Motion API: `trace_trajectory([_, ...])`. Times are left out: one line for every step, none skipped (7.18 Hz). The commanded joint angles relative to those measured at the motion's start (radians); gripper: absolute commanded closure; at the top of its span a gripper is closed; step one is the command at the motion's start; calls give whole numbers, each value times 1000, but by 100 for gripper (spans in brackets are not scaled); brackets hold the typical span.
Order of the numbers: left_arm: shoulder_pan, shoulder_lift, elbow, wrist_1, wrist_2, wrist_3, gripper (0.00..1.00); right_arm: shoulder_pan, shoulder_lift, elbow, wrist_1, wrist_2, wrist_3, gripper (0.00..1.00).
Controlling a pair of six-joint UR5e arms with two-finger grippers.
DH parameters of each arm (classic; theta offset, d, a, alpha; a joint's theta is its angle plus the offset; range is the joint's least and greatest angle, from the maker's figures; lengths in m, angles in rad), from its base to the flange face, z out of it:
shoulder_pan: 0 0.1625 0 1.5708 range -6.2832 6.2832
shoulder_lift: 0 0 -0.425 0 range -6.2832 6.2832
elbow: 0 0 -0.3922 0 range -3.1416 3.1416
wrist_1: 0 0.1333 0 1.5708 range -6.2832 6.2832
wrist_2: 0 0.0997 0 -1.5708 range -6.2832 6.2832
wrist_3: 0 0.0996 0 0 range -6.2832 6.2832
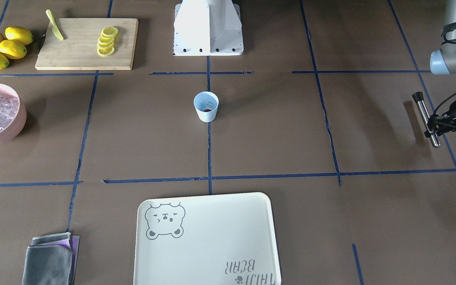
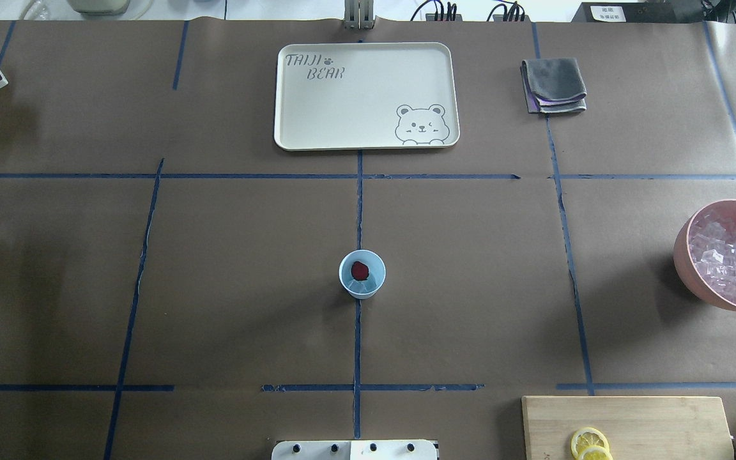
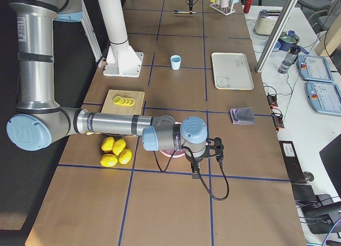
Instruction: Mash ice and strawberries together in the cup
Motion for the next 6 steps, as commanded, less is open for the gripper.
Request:
trace_trajectory([1,37,16,-21,46,35,100,0,0,1,0,1,0,1])
trace_trajectory([1,47,17,-30,61,33,84,0,0,5,0,1,0,1])
trace_trajectory([0,48,13,-35,61,32,11,0,2,5,0,1,0,1])
trace_trajectory([0,54,10,-55,61,21,0,0,3,8,0,1,0,1])
trace_trajectory([0,53,10,-55,60,21,0,0,3,10,0,1,0,1])
trace_trajectory([-2,50,6,-55,49,19,0,0,3,13,0,1,0,1])
